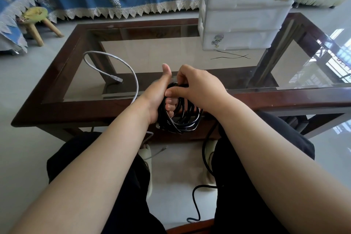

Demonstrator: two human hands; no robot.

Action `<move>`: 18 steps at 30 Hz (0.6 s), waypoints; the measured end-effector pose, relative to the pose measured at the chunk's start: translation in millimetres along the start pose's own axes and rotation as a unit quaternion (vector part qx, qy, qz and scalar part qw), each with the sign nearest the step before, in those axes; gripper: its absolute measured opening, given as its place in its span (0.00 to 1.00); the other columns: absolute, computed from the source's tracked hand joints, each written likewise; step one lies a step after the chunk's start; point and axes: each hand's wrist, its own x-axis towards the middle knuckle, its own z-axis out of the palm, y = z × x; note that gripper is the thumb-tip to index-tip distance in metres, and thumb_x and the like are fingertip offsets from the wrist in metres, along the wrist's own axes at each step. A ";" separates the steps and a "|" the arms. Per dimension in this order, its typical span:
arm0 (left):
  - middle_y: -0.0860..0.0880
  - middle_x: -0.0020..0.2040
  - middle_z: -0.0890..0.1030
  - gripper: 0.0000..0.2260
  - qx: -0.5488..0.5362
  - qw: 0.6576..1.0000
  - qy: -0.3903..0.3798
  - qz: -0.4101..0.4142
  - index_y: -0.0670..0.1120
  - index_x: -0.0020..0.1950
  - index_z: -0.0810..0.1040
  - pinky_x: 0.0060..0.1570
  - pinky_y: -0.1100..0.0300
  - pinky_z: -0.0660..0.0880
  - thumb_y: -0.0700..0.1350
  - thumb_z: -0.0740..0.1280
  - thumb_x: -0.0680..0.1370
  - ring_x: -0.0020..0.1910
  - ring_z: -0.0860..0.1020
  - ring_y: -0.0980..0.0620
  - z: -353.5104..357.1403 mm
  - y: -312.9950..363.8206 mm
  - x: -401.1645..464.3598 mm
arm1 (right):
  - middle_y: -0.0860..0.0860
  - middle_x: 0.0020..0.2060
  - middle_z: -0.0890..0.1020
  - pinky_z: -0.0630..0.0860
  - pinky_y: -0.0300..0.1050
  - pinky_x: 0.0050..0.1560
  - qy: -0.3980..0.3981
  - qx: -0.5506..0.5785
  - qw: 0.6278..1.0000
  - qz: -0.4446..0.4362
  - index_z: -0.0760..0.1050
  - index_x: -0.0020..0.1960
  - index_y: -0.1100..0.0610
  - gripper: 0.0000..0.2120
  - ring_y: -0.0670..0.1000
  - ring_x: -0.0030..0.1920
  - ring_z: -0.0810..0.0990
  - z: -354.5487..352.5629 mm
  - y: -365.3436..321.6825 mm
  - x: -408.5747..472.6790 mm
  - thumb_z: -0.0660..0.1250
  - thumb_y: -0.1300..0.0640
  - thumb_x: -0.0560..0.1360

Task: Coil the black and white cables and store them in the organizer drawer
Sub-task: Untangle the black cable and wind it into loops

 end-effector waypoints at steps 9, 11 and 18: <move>0.50 0.22 0.61 0.26 0.150 0.985 -0.030 0.082 0.51 0.25 0.69 0.26 0.61 0.62 0.72 0.58 0.68 0.21 0.60 0.53 3.3 5.4 -14.1 | 0.48 0.43 0.78 0.74 0.46 0.43 -0.115 0.026 0.992 0.047 0.71 0.52 0.53 0.26 0.49 0.43 0.77 -13.6 13.4 7.1 0.68 0.34 0.67; 0.50 0.22 0.62 0.24 0.173 0.979 -0.040 0.094 0.46 0.34 0.70 0.24 0.62 0.62 0.69 0.64 0.67 0.19 0.61 0.54 1.3 5.1 -14.3 | 0.49 0.36 0.77 0.72 0.42 0.34 -0.163 0.104 0.980 0.035 0.72 0.47 0.53 0.16 0.48 0.32 0.75 -18.3 19.9 9.3 0.70 0.42 0.70; 0.48 0.20 0.64 0.11 0.203 0.967 -0.082 0.131 0.41 0.40 0.71 0.20 0.64 0.65 0.45 0.71 0.74 0.17 0.63 0.53 -2.2 3.7 -11.4 | 0.44 0.22 0.72 0.63 0.39 0.26 -0.192 0.297 0.935 0.022 0.72 0.41 0.57 0.09 0.45 0.23 0.66 -28.6 29.8 11.5 0.69 0.54 0.75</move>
